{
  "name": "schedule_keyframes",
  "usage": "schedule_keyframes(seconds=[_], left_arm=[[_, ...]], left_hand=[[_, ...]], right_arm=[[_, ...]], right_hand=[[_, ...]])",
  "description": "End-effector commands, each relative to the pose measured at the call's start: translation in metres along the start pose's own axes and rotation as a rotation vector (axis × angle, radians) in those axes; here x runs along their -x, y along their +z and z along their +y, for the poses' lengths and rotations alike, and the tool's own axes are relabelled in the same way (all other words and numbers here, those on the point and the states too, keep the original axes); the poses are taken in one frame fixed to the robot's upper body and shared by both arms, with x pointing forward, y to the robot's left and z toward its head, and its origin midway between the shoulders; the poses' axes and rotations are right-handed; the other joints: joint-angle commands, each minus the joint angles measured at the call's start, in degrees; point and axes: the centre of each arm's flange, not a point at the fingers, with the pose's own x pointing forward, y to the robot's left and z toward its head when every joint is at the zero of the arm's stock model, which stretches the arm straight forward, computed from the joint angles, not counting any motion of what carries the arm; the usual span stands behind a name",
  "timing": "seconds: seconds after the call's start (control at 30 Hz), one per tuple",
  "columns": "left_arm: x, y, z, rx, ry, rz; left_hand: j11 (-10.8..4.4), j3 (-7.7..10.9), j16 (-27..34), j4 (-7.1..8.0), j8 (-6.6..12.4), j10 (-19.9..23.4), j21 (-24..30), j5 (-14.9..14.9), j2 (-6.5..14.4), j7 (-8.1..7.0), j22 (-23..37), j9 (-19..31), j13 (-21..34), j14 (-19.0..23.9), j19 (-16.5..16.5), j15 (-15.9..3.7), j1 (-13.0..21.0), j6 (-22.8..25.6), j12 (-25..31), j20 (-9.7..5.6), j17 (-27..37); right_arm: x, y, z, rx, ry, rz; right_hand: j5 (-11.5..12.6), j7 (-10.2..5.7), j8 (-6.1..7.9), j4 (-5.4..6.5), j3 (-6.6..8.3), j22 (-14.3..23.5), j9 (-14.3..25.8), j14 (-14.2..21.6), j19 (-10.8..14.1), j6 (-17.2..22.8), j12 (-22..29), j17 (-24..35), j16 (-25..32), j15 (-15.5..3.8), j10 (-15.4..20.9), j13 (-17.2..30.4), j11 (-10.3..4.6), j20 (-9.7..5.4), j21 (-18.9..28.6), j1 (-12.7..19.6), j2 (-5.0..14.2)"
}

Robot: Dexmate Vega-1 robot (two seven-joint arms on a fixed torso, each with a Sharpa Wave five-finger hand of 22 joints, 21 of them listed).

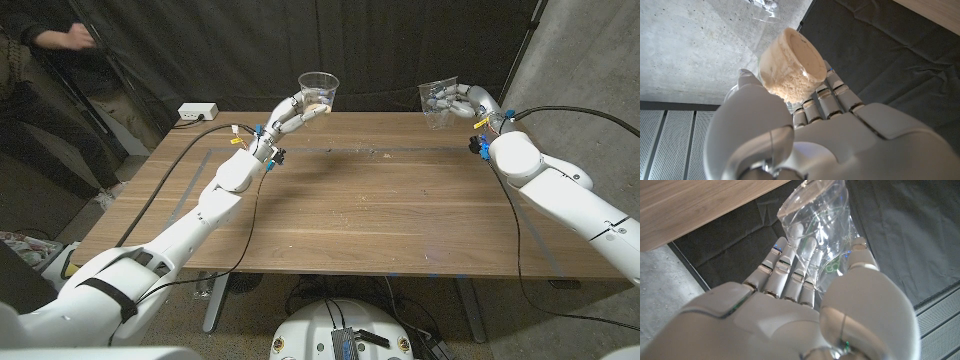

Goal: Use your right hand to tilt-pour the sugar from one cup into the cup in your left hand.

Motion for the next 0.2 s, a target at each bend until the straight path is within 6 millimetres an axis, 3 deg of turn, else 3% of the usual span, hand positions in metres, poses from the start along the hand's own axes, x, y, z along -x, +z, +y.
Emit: schedule_keyframes(seconds=[0.03, 0.2], left_arm=[[0.0007, 0.0036, 0.0019, -0.018, 0.001, -0.003], [-0.0014, 0.0040, 0.0003, -0.013, 0.001, -0.005]], left_hand=[[0.01, -0.09, -0.1, 0.08, 0.24, 0.1, -0.2, 0.2, -0.1, 0.17, 0.2, 0.1, 0.0, -0.1, -0.3, -7.70, 0.3, 0.2, 0.3, -2.21, 0.3], [0.00, -0.10, 0.0, 0.09, 0.28, 0.2, -0.2, 0.2, -0.1, 0.12, 0.2, 0.0, 0.0, 0.0, -0.2, -7.69, 0.3, 0.3, 0.4, -2.28, 0.3]], right_arm=[[-0.0037, -0.0030, -0.0010, -0.009, 0.006, 0.007], [-0.0010, -0.0056, -0.0029, -0.013, 0.003, 0.017]], right_hand=[[0.2, -6.71, 0.17, 2.19, 2.33, 0.2, 0.2, 0.5, 0.6, 7.1, -0.2, 0.2, -0.4, -7.30, 0.3, 0.0, 0.11, -0.76, -0.3, 1.4, 1.43], [0.2, -6.70, 0.24, 2.22, 2.36, 0.3, 0.2, 0.5, 0.7, 7.2, -0.2, 0.2, -0.4, -7.30, 0.2, 0.2, 0.09, -0.72, -0.3, 1.4, 1.52]])
